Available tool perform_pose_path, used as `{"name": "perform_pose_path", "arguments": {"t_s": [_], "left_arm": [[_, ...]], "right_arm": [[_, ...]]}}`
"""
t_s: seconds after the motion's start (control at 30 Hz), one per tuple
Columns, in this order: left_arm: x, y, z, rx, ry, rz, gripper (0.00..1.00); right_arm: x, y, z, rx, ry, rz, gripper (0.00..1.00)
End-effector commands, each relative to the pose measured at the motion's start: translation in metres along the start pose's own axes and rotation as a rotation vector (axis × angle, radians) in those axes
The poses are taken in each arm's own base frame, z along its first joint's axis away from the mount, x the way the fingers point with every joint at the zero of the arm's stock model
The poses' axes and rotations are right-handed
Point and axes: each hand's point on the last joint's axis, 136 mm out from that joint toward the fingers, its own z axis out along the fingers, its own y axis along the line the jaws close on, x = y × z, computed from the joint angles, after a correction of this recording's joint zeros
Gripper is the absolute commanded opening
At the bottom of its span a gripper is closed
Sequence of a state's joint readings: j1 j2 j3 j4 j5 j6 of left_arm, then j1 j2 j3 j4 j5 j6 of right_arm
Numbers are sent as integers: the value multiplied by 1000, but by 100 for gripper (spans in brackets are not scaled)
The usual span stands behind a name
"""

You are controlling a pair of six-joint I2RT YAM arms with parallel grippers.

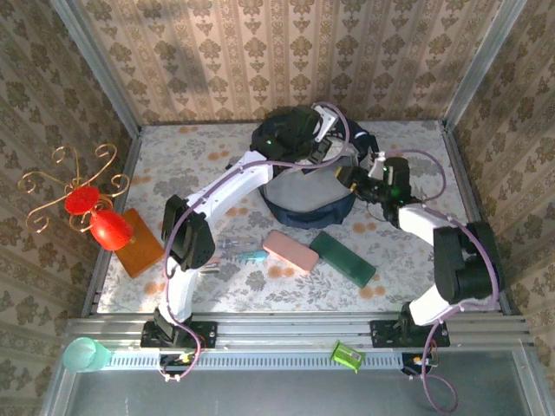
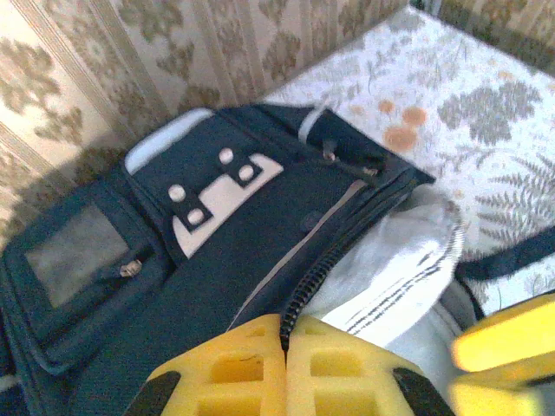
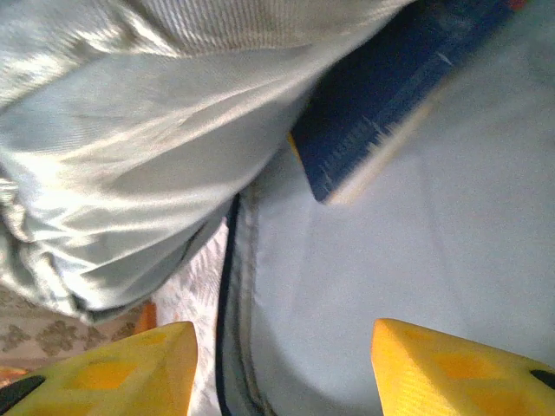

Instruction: Pack books, pencil case, and school supplies into a backpack

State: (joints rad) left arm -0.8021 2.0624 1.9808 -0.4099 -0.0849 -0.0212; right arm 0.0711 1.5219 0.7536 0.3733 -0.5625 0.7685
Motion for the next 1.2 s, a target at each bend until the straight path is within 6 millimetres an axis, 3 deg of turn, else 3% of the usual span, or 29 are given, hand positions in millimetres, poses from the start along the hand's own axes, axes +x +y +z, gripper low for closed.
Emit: {"name": "perform_pose_path", "arguments": {"t_s": [0.0, 0.13, 0.23, 0.3, 0.4, 0.5, 0.63, 0.83, 1.03, 1.17], "left_arm": [[-7, -9, -14, 45, -80, -78, 2], [29, -33, -31, 136, -71, -86, 46], [50, -39, -53, 192, -65, -100, 63], [71, -24, -67, 169, -55, -160, 74], [100, 32, -75, 68, -50, -374, 84], [136, 97, -65, -26, 7, -621, 84], [160, 157, -40, -85, 53, -764, 86], [168, 193, 19, -86, 154, -769, 82], [172, 216, 67, -84, 213, -726, 70], [182, 222, 88, -89, 257, -735, 59]], "right_arm": [[26, -30, -30, 155, 74, -77, 57], [26, -55, -62, 315, -14, -110, 56], [18, -60, -78, 392, -74, -126, 58], [9, -57, -86, 403, -135, -137, 59], [-1, -46, -85, 367, -200, -131, 62], [1, -48, -66, 375, -195, -118, 72], [2, -60, -37, 368, -164, -67, 80], [1, -67, 1, 314, -96, -11, 79], [5, -74, 9, 324, -69, 1, 78], [6, -77, 16, 325, -53, 23, 78]]}}
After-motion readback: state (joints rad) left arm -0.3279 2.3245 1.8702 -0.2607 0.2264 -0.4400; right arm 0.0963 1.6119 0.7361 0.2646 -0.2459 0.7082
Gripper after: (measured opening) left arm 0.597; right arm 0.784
